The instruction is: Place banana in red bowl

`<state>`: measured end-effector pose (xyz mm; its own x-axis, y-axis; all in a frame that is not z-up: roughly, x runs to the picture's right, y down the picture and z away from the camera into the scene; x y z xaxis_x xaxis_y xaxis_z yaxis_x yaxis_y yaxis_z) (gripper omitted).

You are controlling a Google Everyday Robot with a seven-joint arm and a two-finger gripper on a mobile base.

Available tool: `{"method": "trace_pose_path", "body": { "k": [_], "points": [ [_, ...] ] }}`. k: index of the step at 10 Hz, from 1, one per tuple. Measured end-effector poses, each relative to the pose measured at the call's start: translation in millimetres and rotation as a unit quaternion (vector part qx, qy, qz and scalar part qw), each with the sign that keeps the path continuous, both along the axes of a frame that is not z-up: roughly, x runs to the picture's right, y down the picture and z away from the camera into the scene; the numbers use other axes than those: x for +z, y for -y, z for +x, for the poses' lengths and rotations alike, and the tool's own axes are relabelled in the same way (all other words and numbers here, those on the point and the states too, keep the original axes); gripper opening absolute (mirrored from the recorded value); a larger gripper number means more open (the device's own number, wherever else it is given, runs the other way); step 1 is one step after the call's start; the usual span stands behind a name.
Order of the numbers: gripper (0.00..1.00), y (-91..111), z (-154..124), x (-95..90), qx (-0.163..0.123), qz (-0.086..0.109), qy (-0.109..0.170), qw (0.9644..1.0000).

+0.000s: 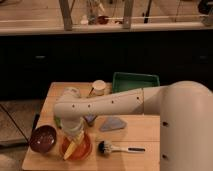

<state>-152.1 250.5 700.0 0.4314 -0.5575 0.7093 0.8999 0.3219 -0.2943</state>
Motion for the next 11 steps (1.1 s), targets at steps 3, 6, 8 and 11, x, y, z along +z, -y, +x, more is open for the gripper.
{"method": "trace_pose_path", "body": {
  "k": [3,6,8,11],
  "points": [
    [0.80,3.6,-1.6,0.0,0.000,0.002,0.004,1.0000],
    [0.80,4.9,-0.7,0.3,-0.002,0.001,0.002,1.0000],
    [0.80,5.5,-0.4,0.3,-0.003,0.000,0.001,1.0000],
    [0.80,7.7,-0.8,0.6,-0.003,-0.003,0.002,1.0000]
  ]
}}
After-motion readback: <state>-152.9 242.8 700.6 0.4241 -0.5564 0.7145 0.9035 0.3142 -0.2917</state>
